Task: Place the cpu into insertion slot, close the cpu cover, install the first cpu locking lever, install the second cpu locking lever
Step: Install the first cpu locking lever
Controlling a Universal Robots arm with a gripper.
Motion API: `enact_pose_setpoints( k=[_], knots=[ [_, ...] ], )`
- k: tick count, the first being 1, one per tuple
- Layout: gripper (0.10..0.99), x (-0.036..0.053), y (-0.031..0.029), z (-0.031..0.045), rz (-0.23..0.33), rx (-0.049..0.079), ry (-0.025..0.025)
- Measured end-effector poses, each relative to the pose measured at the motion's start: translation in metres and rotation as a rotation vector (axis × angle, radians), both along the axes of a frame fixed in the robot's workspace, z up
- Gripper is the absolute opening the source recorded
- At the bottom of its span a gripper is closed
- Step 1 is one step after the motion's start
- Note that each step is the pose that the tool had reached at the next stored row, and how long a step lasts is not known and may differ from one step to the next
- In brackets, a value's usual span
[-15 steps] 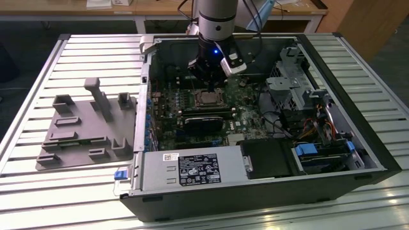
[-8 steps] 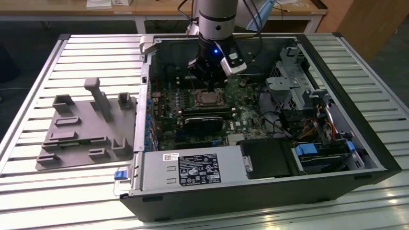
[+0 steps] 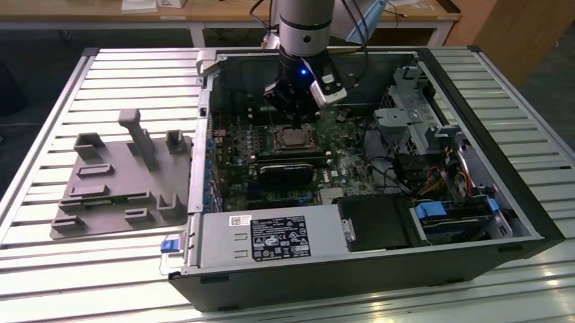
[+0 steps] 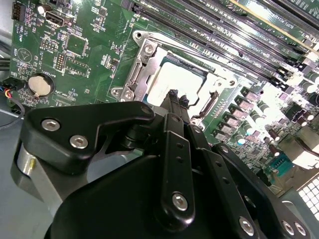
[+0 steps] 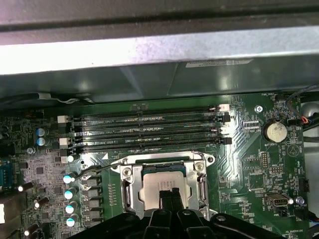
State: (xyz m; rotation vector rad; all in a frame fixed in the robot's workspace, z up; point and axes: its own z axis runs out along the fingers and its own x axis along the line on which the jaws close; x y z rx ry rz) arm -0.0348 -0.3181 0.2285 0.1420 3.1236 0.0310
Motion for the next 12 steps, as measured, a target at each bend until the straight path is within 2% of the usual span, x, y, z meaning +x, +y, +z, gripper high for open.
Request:
enact_pose_setpoints(
  k=[6,12],
  knots=[
    [0.102,-0.005,0.0,0.0,0.0,0.0,0.0],
    [0.102,-0.0173,0.0,0.0,0.0,0.0,-0.0002]
  ],
)
